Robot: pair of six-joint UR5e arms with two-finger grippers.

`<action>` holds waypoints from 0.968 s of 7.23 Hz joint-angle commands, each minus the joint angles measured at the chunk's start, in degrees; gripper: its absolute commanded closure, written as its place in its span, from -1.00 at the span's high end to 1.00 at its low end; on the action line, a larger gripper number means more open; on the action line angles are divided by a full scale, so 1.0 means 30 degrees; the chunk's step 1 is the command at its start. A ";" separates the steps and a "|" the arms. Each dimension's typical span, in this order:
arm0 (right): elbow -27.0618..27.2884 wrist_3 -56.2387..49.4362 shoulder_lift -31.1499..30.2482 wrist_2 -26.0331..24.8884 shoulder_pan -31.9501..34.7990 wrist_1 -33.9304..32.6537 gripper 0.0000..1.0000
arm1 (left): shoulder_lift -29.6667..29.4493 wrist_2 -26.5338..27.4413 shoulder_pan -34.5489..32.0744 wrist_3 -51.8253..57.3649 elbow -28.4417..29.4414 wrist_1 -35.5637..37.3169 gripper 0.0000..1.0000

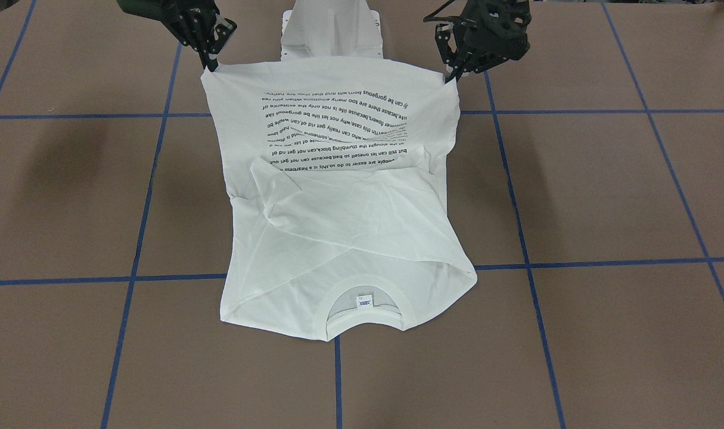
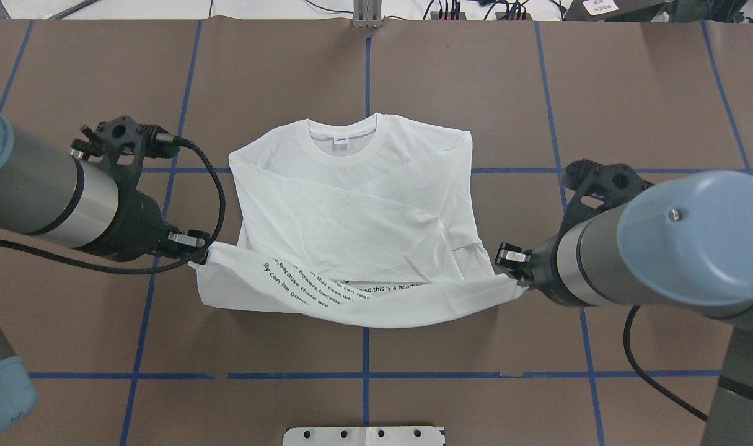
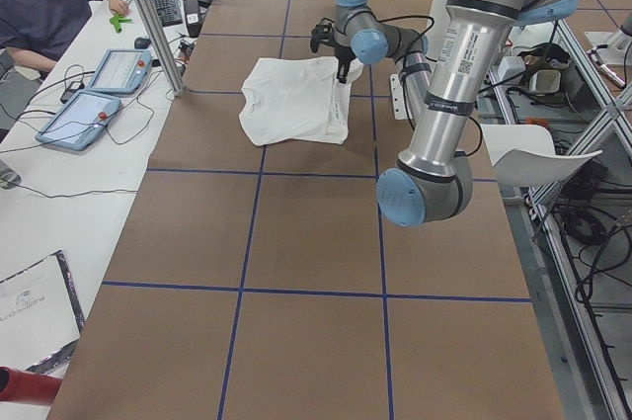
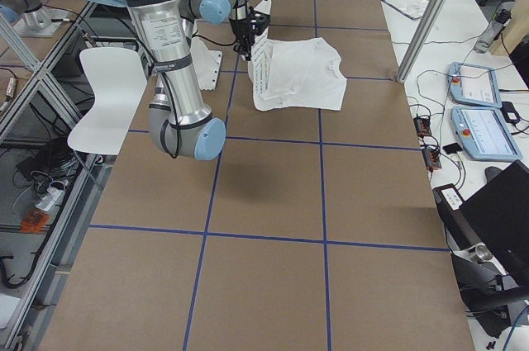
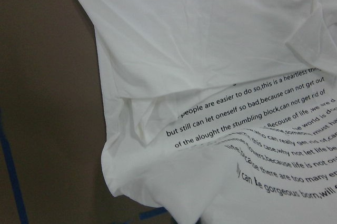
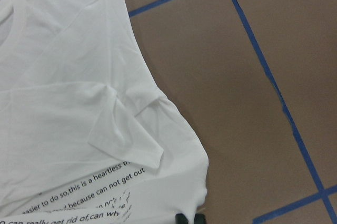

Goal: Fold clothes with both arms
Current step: 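Carry the hem with both grippers over the shirt toward the collar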

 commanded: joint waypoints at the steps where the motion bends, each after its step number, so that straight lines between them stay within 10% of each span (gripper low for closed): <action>1: -0.3492 -0.1672 0.2049 0.0209 0.2629 0.1112 -1.00 | -0.1025 0.1061 -0.0843 0.0062 0.1738 -0.0059 -1.00; 7: -1.3286 -0.3811 0.3496 0.0180 0.4954 0.8876 -1.00 | -0.2606 0.3354 -0.1078 0.0091 0.9405 -0.5384 -1.00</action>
